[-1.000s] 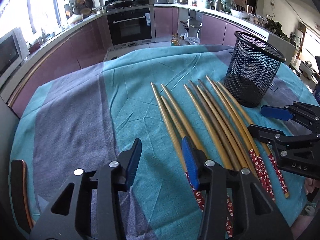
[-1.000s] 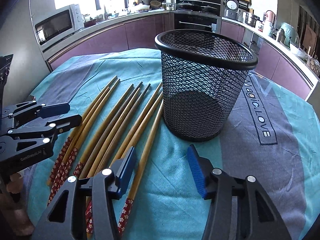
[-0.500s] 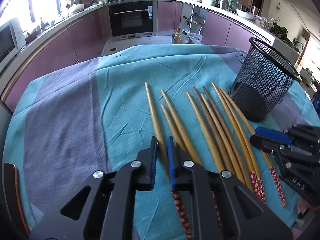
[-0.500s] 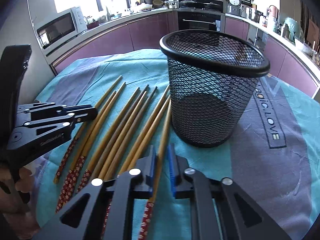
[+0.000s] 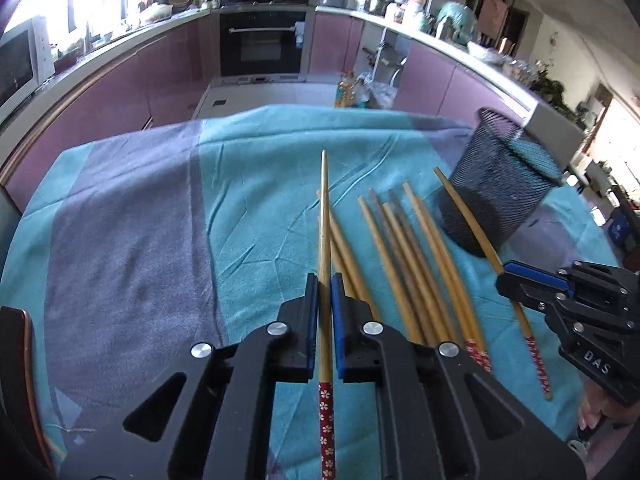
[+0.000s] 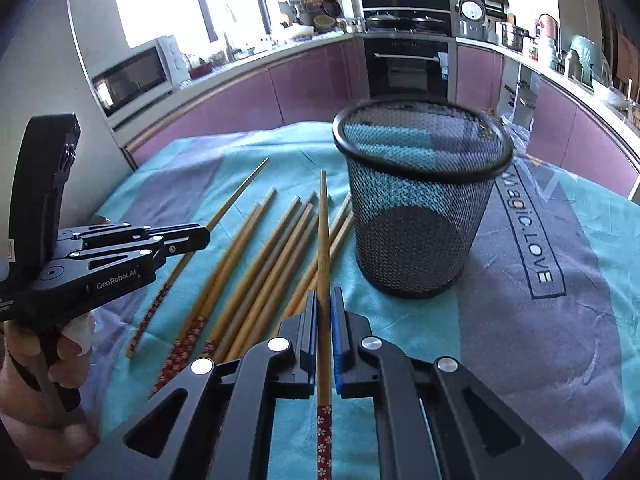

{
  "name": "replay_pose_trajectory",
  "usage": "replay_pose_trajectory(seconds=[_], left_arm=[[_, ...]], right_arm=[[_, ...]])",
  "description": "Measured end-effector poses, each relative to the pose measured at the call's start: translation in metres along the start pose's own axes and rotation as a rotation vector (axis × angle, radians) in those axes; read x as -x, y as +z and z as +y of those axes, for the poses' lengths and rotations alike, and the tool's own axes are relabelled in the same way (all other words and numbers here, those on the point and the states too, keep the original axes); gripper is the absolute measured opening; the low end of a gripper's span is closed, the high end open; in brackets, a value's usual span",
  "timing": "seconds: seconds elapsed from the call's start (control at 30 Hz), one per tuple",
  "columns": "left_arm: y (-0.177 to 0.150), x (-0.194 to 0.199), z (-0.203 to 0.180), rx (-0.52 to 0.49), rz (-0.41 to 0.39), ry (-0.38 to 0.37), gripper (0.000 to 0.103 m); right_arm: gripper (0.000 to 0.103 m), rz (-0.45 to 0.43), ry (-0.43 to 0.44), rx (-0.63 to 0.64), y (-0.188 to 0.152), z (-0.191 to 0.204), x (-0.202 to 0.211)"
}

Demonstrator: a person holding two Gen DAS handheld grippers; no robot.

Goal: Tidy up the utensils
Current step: 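Lift the chopsticks upright with both grippers toward the black mesh cup, then lower the chopsticks into the mesh cup and open both grippers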

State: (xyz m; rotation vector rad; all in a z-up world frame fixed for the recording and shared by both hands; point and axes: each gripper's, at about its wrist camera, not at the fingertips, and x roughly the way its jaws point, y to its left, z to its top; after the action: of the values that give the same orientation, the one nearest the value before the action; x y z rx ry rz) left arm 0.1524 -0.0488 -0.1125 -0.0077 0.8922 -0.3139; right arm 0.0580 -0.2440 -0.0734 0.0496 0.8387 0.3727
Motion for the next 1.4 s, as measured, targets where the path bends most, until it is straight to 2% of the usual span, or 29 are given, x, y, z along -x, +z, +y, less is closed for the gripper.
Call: replay_pose_trajectory(seconds=[0.33,0.6,0.83,1.17,1.27,1.4], left_arm=[[0.020,0.068,-0.003,-0.003,-0.112,-0.188,0.007],[0.045,0.113,-0.016,-0.017,-0.218,-0.301,0.007],[0.080,0.127,-0.048,-0.017,-0.337,-0.335,0.007],[0.140,0.118,-0.108,-0.044,-0.483,-0.295,0.007],[0.155,0.104,-0.123,-0.046,-0.505,-0.263,0.007],[0.165,0.076,-0.137,-0.039,-0.488,-0.236,0.008]], right_arm=[[0.006,-0.137,0.067,0.008,0.016,-0.002,0.051],[0.006,-0.242,0.074,0.011,0.035,-0.013,0.084],[0.006,-0.317,0.065,0.019,0.059,-0.025,0.103],[0.006,-0.424,0.014,0.003,0.098,-0.053,0.112],[0.005,-0.446,-0.005,-0.008,0.105,-0.061,0.111],[0.005,-0.450,-0.029,-0.007,0.112,-0.069,0.099]])
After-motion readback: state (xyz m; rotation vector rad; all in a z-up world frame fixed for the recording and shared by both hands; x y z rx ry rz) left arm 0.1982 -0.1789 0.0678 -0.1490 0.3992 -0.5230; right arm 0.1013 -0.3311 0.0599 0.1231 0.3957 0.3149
